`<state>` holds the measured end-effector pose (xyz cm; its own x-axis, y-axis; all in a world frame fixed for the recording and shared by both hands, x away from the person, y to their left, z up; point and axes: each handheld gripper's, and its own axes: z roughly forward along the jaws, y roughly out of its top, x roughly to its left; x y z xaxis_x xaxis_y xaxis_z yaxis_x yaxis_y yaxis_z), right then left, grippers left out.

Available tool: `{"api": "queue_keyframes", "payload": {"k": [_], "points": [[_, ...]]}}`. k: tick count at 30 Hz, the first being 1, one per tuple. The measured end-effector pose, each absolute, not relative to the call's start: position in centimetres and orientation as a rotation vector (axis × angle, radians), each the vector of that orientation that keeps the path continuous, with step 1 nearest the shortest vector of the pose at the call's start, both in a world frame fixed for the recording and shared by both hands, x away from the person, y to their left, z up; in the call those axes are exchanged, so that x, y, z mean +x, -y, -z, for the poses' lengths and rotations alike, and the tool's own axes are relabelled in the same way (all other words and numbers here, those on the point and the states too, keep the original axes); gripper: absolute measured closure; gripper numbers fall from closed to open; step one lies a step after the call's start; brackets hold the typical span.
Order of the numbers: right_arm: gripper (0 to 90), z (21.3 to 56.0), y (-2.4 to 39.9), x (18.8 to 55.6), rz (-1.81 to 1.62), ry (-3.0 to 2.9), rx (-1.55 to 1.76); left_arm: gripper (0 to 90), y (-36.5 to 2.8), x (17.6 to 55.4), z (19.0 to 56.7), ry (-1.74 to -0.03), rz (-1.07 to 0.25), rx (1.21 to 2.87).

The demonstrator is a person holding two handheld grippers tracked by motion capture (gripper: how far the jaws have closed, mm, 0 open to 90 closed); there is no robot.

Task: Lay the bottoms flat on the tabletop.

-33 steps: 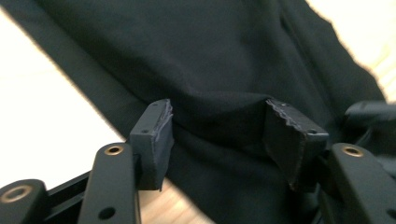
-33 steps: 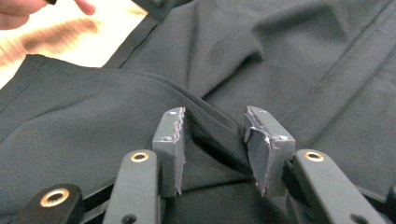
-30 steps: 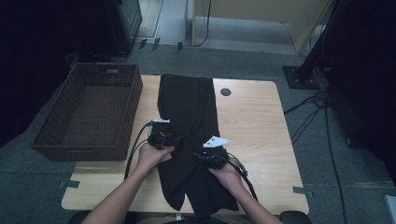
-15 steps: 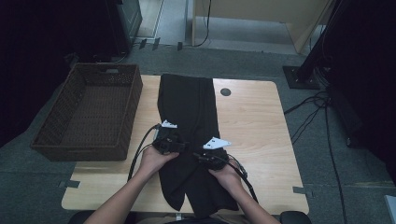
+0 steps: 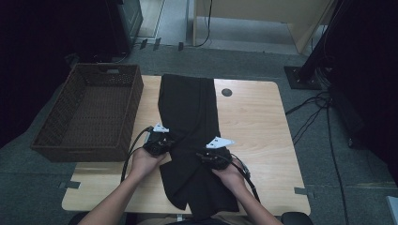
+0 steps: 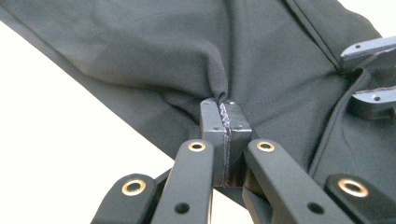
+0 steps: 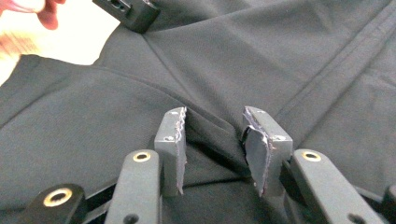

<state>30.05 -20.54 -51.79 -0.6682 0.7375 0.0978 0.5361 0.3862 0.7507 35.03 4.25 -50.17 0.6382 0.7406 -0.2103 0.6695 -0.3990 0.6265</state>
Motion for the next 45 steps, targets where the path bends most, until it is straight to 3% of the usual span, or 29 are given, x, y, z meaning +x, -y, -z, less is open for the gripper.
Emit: {"api": "queue_keyframes", "payload": {"k": [8, 18, 22, 29, 32, 35, 38, 45], "points": [[60.0, 50.6, 20.7, 30.7, -1.26, -2.34, 1.189, 90.0, -4.3, 35.0, 50.5, -1.099, -0.118, 2.154], [46.7, 50.4, 16.9, 30.6, -1.33, -2.427, 1.118, 90.0, -4.4, 34.9, 50.6, -1.103, -0.12, 2.143], [57.3, 51.3, 15.8, 30.8, -1.277, -2.452, 1.096, 90.0, -4.3, 34.8, 50.5, -1.095, -0.147, 2.158], [49.3, 51.6, 15.9, 29.7, -1.263, -2.583, 1.016, 90.0, -5.2, 35.1, 50.4, -1.117, -0.161, 2.157], [55.8, 51.9, 16.3, 28.8, -1.245, -2.56, 0.93, 90.0, -5.4, 35.2, 50.4, -1.113, -0.163, 2.164], [77.7, 52.0, 16.4, 28.1, -1.193, -2.511, 0.872, 90.0, -5.1, 35.1, 50.3, -1.101, -0.202, 2.178], [87.6, 51.4, 16.8, 28.1, -1.173, -2.525, 0.925, 90.0, -5.4, 35.3, 50.3, -1.105, -0.266, 2.187], [89.1, 49.9, 21.2, 27.2, -1.249, -2.51, 1.019, 90.0, -6.6, 36.1, 50.4, -1.153, -0.221, 2.146]]}}
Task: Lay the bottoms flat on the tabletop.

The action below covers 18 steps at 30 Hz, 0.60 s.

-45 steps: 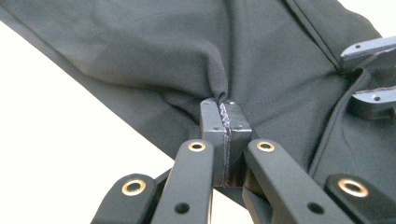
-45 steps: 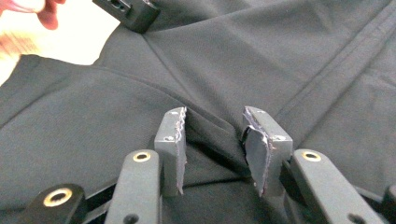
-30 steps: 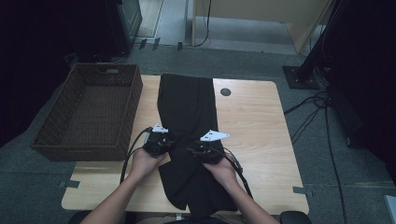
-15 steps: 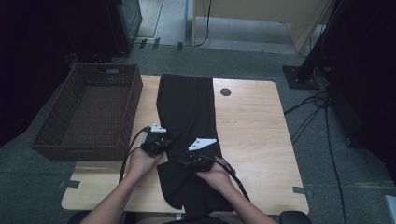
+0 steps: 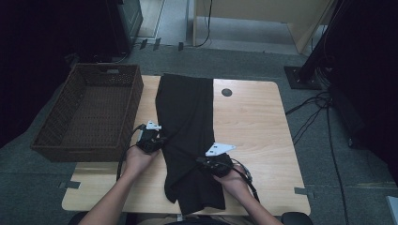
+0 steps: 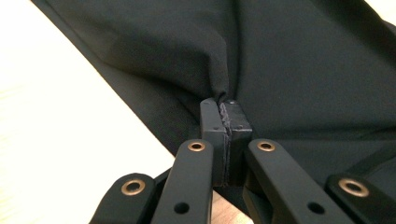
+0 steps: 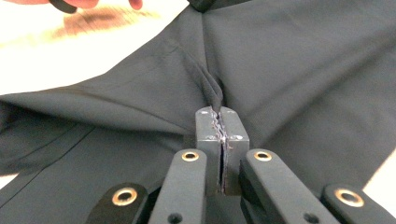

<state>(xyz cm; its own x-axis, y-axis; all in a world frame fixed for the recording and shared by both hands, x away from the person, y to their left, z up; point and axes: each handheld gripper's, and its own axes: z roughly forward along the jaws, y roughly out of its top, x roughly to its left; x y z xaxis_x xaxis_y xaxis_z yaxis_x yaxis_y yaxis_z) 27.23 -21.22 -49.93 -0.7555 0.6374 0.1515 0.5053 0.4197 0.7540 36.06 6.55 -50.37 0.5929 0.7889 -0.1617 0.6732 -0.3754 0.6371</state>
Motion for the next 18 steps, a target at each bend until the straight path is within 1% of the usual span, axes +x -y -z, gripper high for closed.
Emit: {"api": "queue_keyframes", "payload": {"k": [3, 6, 8, 11, 16, 18], "points": [[87.5, 49.9, 22.9, 26.8, -1.218, -2.497, 1.049, 90.0, -6.2, 35.9, 50.4, -1.136, -0.212, 2.158], [83.6, 50.1, 24.3, 26.5, -1.125, -2.504, 1.101, 90.0, -6.0, 35.7, 50.3, -1.128, -0.229, 2.17], [82.1, 50.0, 25.6, 26.4, -1.075, -2.475, 1.133, 90.0, -6.2, 35.8, 50.4, -1.139, -0.21, 2.156], [76.5, 49.5, 26.3, 26.9, -1.133, -2.424, 1.179, 90.0, -6.2, 35.8, 50.4, -1.148, -0.199, 2.149], [67.3, 48.0, 26.0, 28.6, -1.217, -2.318, 1.189, 90.0, -6.2, 35.7, 50.4, -1.146, -0.196, 2.148], [66.4, 47.0, 26.4, 29.3, -1.299, -2.243, 1.231, 90.0, -6.3, 35.7, 50.4, -1.145, -0.194, 2.144]]}}
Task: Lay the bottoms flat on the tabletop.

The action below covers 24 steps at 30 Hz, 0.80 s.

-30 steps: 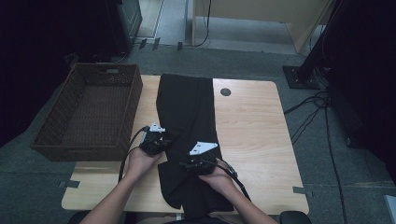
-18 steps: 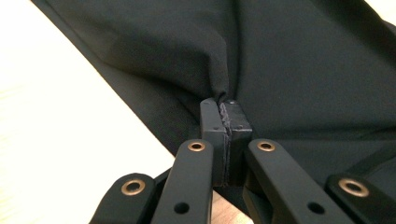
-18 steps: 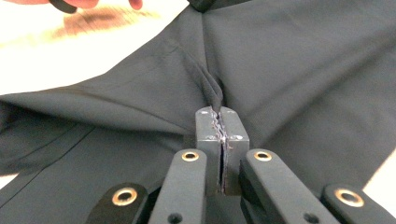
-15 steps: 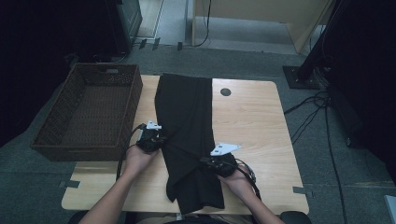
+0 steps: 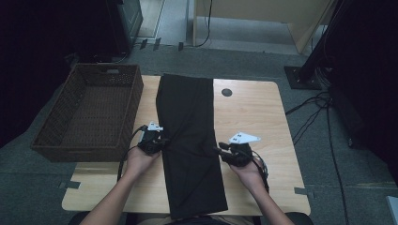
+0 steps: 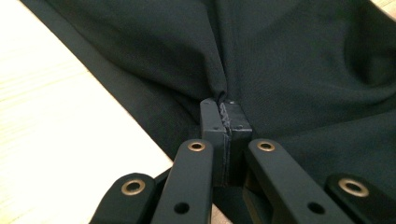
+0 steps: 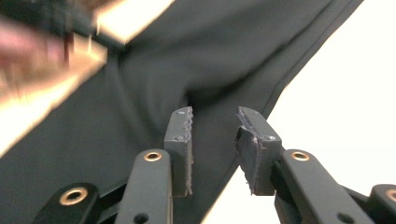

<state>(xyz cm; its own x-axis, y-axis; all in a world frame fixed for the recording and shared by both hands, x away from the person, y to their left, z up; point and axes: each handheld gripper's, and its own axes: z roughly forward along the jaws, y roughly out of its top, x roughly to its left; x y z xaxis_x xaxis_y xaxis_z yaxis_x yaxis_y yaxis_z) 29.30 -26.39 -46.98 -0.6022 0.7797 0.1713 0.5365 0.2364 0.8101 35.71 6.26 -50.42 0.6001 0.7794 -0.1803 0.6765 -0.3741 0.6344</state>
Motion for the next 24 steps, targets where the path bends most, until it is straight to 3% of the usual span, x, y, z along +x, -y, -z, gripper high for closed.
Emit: {"api": "queue_keyframes", "payload": {"k": [3, 11, 12, 14, 16, 24], "points": [[62.0, 46.5, 25.8, 30.5, -1.334, -2.223, 1.236, 90.0, -6.3, 35.7, 50.4, -1.148, -0.19, 2.142], [51.8, 50.4, 22.0, 32.0, -1.278, -2.373, 1.314, 90.0, -6.4, 35.6, 50.5, -1.147, -0.192, 2.133], [55.0, 50.8, 21.7, 31.9, -1.266, -2.392, 1.309, 90.0, -6.4, 35.6, 50.5, -1.149, -0.19, 2.131], [73.7, 51.1, 21.2, 31.5, -1.195, -2.436, 1.275, 90.0, -6.4, 35.6, 50.5, -1.148, -0.185, 2.133], [86.5, 51.1, 21.1, 30.6, -1.105, -2.457, 1.225, 90.0, -6.5, 35.6, 50.5, -1.149, -0.178, 2.135], [86.3, 49.9, 23.8, 27.5, -1.152, -2.44, 1.273, 90.0, -6.0, 35.1, 50.3, -1.122, -0.163, 2.168]]}}
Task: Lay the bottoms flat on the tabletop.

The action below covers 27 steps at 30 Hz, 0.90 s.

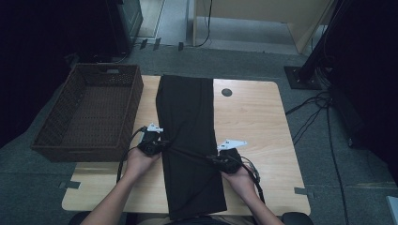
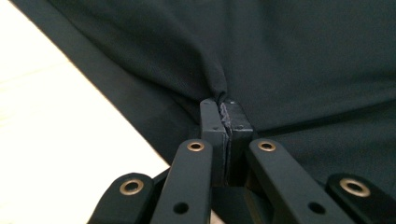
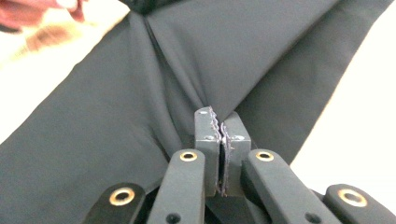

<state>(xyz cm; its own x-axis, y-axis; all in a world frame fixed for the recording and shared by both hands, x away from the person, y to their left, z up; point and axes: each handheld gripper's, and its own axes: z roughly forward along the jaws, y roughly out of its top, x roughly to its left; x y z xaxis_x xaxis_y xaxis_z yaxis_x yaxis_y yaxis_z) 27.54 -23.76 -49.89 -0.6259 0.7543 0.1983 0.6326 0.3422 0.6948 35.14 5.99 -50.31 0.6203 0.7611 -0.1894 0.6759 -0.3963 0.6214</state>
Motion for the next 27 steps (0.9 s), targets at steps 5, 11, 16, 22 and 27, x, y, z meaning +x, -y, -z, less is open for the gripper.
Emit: {"api": "queue_keyframes", "payload": {"k": [5, 11, 16, 22, 27], "points": [[73.6, 50.1, 26.2, 27.4, -1.204, -2.355, 1.345, 90.0, -6.0, 35.3, 50.3, -1.132, -0.147, 2.158], [87.1, 49.1, 24.5, 27.8, -1.318, -2.342, 1.279, 90.0, -6.0, 35.3, 50.4, -1.13, -0.147, 2.158], [89.0, 50.7, 22.3, 27.5, -1.27, -2.395, 1.271, 90.0, -6.0, 35.1, 50.4, -1.127, -0.157, 2.158], [86.3, 51.7, 22.3, 24.8, -1.202, -2.406, 1.271, 89.9, -6.0, 35.1, 50.4, -1.137, -0.153, 2.151], [78.9, 51.5, 23.2, 21.8, -1.175, -2.424, 1.263, 89.5, -6.0, 35.2, 50.3, -1.14, -0.149, 2.157]]}}
